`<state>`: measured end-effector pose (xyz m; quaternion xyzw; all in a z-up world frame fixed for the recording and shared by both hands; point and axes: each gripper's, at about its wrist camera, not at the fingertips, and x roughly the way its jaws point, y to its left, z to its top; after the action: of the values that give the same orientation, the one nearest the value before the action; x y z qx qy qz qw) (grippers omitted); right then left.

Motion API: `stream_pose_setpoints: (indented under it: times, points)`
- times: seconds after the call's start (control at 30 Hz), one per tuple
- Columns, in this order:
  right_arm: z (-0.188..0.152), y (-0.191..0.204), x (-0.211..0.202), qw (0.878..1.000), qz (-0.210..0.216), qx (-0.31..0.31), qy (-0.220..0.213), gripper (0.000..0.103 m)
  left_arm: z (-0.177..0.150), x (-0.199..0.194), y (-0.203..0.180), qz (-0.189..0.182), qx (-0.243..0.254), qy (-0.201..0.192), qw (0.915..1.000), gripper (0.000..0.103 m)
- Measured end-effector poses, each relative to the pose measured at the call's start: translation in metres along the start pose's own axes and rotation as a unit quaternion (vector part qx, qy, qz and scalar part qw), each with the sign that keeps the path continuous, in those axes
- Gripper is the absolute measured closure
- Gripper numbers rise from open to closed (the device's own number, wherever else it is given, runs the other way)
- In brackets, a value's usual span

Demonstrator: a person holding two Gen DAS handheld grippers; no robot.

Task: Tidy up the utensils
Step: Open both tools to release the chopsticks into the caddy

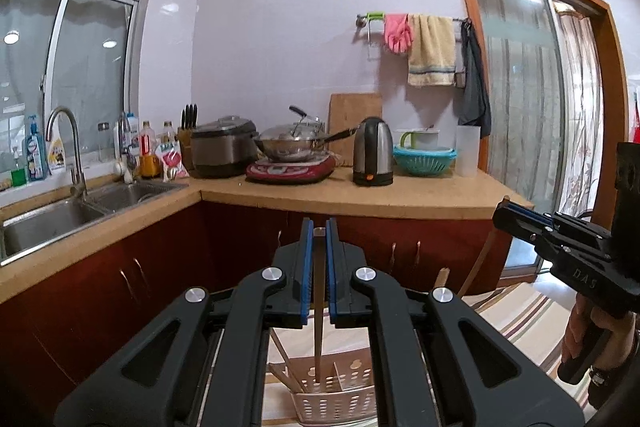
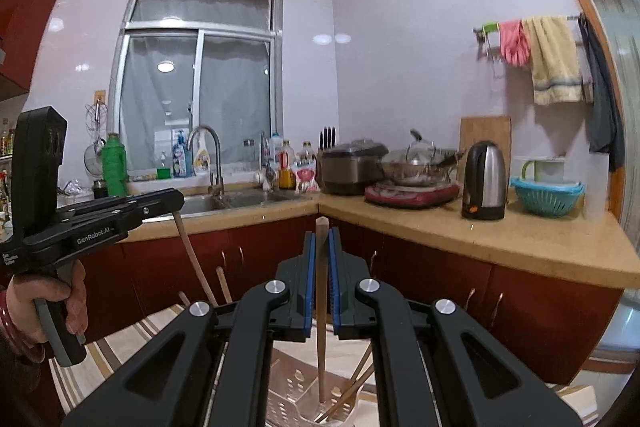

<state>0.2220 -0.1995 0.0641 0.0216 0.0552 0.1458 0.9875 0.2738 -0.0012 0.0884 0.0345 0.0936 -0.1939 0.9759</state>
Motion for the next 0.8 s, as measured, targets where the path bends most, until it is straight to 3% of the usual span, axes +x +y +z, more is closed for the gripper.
stream_pose_setpoints:
  times: [0.43, 0.57, 0.67, 0.8]
  points:
    - [-0.062, -0.010, 0.050, 0.996, 0.002, 0.025, 0.082, 0.096, -0.064, 0.052, 0.023, 0.008, -0.042, 0.065, 0.9970, 0.096]
    - [-0.065, -0.009, 0.051, 0.997, -0.007, 0.018, 0.077, 0.096, -0.073, 0.054, 0.022, 0.021, -0.036, 0.065, 0.9970, 0.096]
    - [-0.065, -0.009, 0.054, 0.997, -0.006, 0.018, 0.080, 0.095, -0.073, 0.055, 0.019, 0.024, -0.030, 0.064, 0.9972, 0.082]
    - [-0.066, -0.010, 0.055, 0.997, -0.009, 0.021, 0.079, 0.072, -0.070, 0.055, 0.019, 0.027, -0.040, 0.061, 0.9970, 0.057]
